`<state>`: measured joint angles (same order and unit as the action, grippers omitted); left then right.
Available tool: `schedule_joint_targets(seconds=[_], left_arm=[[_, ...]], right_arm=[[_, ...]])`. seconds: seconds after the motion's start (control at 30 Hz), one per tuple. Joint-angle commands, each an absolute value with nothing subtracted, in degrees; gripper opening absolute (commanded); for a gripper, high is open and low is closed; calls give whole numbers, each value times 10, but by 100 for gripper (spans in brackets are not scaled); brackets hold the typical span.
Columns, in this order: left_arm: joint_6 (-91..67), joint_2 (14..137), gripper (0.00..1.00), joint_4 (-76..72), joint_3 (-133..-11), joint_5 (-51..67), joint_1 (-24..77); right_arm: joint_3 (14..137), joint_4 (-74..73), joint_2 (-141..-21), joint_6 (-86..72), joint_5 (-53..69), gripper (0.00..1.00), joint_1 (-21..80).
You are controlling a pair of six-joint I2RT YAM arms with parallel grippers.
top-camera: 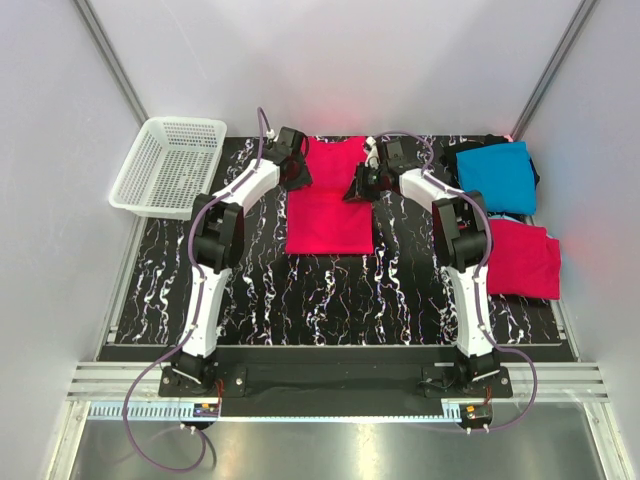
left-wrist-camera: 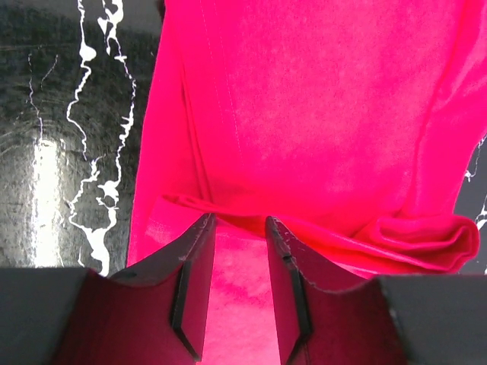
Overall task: Fold and stack the t-shirts
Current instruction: Fold the tshirt
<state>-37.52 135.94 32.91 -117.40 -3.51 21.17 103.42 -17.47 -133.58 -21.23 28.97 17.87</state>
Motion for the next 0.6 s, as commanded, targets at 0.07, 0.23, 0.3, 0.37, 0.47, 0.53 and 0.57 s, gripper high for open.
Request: schedule_joint_targets(seconds=[0.07,0.23,0.3,0.37,0.47,0.53,0.57], left_arm=[[-367,1370,38,302,-1198,-57,213],[-371,1378,38,302,-1195,-73,213],[-374,1376,38,301,-1192,-86,213],[-375,1372,38,299,-1187,-104,212],[-374,1365,38,287,-1181,-120,210],[-371,1360,38,280,-1178,-131,208],[-371,1357,38,273,-1176,-136,207]], right_arm=[[1079,-171,-1355,-215,281,25,182],[1096,-176,-1373,-226,272,29,182],[1113,-185,-1385,-229,267,30,182],[1128,-199,-1392,-228,268,31,182],[1135,-203,-1395,-217,270,32,182],[1140,-203,-1391,-210,270,32,183],[1143,-202,-1389,-202,268,32,182]])
